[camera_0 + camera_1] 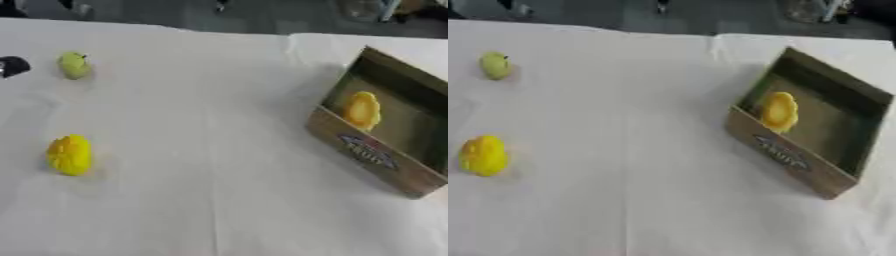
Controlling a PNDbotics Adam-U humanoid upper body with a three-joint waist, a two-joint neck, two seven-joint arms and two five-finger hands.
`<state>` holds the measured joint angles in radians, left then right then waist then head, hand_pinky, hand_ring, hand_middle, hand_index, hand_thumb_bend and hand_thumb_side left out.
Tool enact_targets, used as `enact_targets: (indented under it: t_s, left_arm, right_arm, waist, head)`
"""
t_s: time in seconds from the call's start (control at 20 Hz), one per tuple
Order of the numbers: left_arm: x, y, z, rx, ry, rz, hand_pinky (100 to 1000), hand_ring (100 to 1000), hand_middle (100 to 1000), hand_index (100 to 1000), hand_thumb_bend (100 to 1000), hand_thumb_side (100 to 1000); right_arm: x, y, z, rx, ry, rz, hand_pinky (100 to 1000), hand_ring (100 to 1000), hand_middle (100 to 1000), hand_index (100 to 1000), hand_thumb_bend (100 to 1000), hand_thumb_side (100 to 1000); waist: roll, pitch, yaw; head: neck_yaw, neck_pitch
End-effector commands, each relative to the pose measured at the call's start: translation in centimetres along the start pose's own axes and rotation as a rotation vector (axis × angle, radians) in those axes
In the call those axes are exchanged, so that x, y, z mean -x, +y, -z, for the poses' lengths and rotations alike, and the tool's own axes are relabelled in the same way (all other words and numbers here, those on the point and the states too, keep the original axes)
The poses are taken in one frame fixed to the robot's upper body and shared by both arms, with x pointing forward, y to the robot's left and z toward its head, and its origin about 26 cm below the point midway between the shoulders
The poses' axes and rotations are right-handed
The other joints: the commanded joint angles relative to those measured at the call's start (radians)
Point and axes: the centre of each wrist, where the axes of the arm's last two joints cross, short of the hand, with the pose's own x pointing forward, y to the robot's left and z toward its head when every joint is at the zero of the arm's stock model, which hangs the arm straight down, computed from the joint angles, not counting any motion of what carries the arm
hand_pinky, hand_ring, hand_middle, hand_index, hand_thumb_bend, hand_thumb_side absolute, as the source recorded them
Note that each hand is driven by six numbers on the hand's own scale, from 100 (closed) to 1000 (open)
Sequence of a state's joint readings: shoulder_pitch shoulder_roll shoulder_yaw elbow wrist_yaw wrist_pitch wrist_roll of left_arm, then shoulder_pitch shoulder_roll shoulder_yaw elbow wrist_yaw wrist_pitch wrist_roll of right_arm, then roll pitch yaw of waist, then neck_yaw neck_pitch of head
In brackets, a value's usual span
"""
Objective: Pick up the objects with one hand, pass them to the other hand, and then place them into the box on the other side of the table.
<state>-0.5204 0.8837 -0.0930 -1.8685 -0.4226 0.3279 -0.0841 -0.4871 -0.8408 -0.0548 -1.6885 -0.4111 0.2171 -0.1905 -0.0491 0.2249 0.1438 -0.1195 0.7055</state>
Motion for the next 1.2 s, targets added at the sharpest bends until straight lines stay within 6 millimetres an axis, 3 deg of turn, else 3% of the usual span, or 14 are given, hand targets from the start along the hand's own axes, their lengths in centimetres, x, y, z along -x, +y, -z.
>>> enact_targets:
  t_s: [0.05, 0.2, 0.55, 1.2]
  left_arm:
    - [0.1, 2.4, 0.1, 0.112, -0.020, -0.001, 761, 680, 676, 809, 905, 430]
    - [0.0, 2.9, -0.2, 0.234, -0.026, -0.024, 768, 693, 688, 818, 899, 429]
    - [-0.7, 2.9, -0.6, 0.521, -0.067, -0.018, 813, 746, 722, 826, 865, 297]
    - [-1.7, 0.9, 0.9, 0.735, -0.081, 0.037, 808, 753, 725, 819, 811, 345]
  right_arm:
    - [-1.0, -0.9, 0.3, 0.017, -0.017, -0.021, 858, 807, 741, 821, 439, 242]
    - [-1.1, -0.8, 0.3, 0.013, -0.015, -0.023, 860, 810, 744, 823, 436, 250]
    - [-1.2, -0.7, 0.3, 0.002, -0.026, -0.029, 861, 810, 744, 824, 421, 264]
    - [-1.1, -0.2, 0.1, -0.001, -0.004, -0.026, 860, 805, 742, 825, 418, 274]
  waist:
    - [0.017, -0.020, 0.002]
    - [0.019, -0.020, 0.002]
    - [0.021, -0.019, 0.002]
    - [0.022, -0.019, 0.000]
  head:
    - [0.003, -0.010]
    - [0.010, -0.013]
    - [0.024, -0.010]
    - [0.047, -0.013]
